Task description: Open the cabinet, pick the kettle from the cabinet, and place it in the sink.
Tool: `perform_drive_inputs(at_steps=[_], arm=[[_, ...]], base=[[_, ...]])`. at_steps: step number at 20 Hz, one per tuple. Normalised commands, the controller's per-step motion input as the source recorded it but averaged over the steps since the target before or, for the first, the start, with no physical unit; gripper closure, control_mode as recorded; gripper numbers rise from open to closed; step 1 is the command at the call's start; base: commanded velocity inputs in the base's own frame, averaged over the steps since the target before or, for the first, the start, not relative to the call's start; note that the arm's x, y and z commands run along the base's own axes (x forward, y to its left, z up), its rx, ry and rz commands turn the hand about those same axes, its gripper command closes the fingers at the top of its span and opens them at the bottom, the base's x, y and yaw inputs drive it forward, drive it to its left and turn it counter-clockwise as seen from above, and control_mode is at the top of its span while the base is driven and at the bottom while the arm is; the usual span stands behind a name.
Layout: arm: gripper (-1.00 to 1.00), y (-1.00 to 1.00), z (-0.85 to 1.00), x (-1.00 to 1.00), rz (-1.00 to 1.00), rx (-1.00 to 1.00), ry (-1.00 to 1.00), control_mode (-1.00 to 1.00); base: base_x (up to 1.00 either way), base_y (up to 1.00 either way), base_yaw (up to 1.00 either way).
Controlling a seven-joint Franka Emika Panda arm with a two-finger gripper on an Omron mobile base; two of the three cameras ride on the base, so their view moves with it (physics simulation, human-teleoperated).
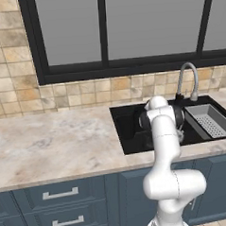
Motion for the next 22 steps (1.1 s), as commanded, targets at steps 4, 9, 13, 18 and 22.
perform_drive_inputs(at_steps=[4,9,13,18,22], arm=[[1.0,0.08,-0.33,-0.25,-0.19,-0.07,-0.11,-1.0],[1.0,0.15,-0.34,-0.28,-0.17,-0.1,-0.15,-1.0],[1.0,0.15,-0.33,-0.24,-0.18,-0.11,-0.15,-1.0],[-1.0,0.11,-0.3,-0.18,-0.16,-0.13,-0.11,-1.0],[-1.0,0.0,-0.13,-0.11,-0.13,-0.07,-0.02,-1.0]], base=[[0.0,0.0,0.0],[0.0,0.0,0.0],[0.0,0.0,0.0],[0.0,0.0,0.0],[0.0,0.0,0.0]])
